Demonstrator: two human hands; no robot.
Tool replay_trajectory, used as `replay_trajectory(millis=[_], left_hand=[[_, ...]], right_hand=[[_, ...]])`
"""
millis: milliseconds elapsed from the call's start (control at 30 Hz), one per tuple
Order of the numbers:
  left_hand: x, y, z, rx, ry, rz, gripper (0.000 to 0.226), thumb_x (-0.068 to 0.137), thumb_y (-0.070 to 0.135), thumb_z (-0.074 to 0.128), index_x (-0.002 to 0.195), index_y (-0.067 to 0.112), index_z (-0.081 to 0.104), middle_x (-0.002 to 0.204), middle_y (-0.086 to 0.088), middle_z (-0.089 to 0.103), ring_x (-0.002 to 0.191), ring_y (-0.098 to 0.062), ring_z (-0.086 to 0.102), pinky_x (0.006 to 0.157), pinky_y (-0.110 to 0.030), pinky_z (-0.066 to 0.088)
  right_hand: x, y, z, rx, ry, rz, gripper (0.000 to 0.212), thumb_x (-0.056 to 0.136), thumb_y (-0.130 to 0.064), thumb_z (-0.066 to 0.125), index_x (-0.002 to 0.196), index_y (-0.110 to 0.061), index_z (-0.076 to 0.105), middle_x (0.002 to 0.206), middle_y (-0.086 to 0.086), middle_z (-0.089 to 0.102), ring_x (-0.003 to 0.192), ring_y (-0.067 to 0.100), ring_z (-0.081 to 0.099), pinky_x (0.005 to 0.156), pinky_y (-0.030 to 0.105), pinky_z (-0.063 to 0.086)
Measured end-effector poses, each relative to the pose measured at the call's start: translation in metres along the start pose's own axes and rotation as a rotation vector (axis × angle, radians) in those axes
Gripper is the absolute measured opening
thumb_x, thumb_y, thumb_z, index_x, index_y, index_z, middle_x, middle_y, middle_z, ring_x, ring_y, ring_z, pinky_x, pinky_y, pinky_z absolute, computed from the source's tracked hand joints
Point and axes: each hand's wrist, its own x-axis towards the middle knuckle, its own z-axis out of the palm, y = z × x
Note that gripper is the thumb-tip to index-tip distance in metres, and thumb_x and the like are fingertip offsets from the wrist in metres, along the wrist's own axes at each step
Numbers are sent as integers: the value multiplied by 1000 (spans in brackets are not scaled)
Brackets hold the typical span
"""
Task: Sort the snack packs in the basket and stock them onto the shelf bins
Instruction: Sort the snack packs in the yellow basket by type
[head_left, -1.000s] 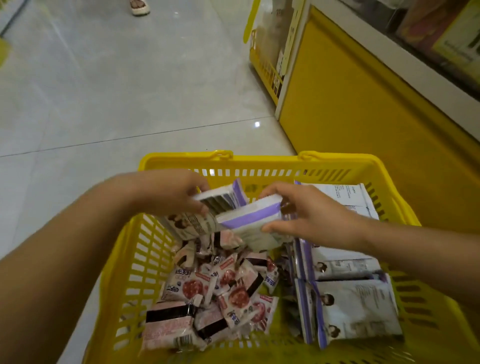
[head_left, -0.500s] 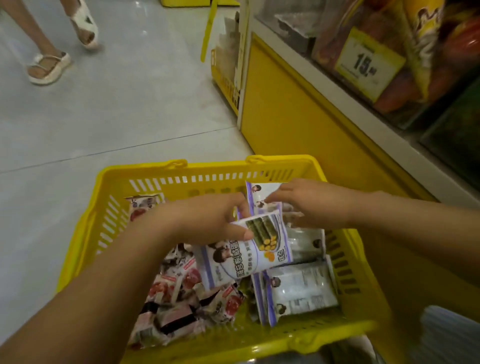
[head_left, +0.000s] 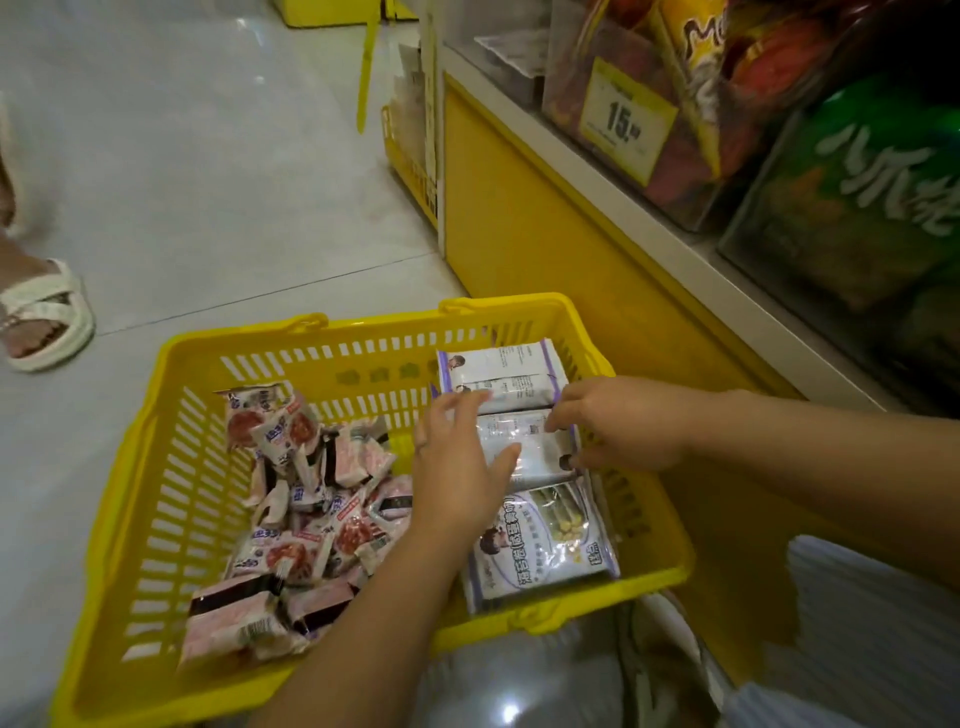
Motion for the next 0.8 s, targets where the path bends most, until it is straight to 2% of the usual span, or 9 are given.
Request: replay_trajectory(millis=[100,167,300,400,533,600,667,733,800], left_hand=[[-2,-13,3,-267,-275,-246,95,85,47,66,153,28,2,159,-5,6,144,-28,16,114,-47,26],[-4,-15,8,-450,-368,-275,104,84,43,69,152,29,-9,161,-6,7,144,-28,22,113,-50,30],[-9,0,20,-466,-505,-268,113,88,34,68,143,38,-31,159,5,-21,147,-24,5,114,-46,26],[-10,1,18,-543,-472,-293,107,89,22,66,148,38,-21,161,4,-13,147,-23,7,116,-46,23],[1,-20,-17,-683,-508,-366,65,94,13,54,148,35,25,156,6,25,138,-23,32,104,-37,32],[10,-39,-37,-534,-499,-316,41,95,9,49,127,35,50,142,7,47,116,-13,52,93,-34,44],[18,-62,-57,-159,-509,-261,35,96,10,47,126,27,53,136,3,52,112,-14,53,89,-31,46],[23,-90,-72,254,-633,-175,35,97,15,48,132,22,52,135,-1,52,116,-19,53,93,-32,46],[18,-113,-85,528,-843,-138,34,94,25,52,129,26,54,126,1,57,105,-17,57,82,-29,48]], right_hand=[[5,-7,9,-56,5,-61,73,85,-50,62,147,-28,28,153,1,25,138,22,29,110,36,33],[6,-8,16,-92,-33,-74,85,83,-57,61,150,-30,16,159,1,8,144,24,16,114,38,23],[5,-7,27,-96,-41,-59,101,76,-77,48,152,-28,3,161,0,-6,147,23,1,117,42,11],[9,-12,34,-121,-31,-60,111,71,-85,41,152,-25,-7,160,2,-13,147,24,-8,118,45,0],[27,-27,36,-96,88,-162,108,72,-84,42,151,-29,-5,160,1,-10,147,23,-8,116,46,-8],[42,-35,33,-98,116,-192,105,72,-84,42,151,-31,-1,161,2,-8,147,24,-7,115,48,-9],[55,-46,32,-129,125,-231,99,73,-84,39,151,-33,6,161,5,-6,147,26,-7,115,53,-11],[63,-58,34,-145,111,-305,90,75,-83,37,149,-35,20,161,7,0,147,27,-6,114,57,-12],[67,-65,37,-180,55,-380,79,78,-81,36,141,-34,39,158,7,16,147,27,0,112,60,-13]])
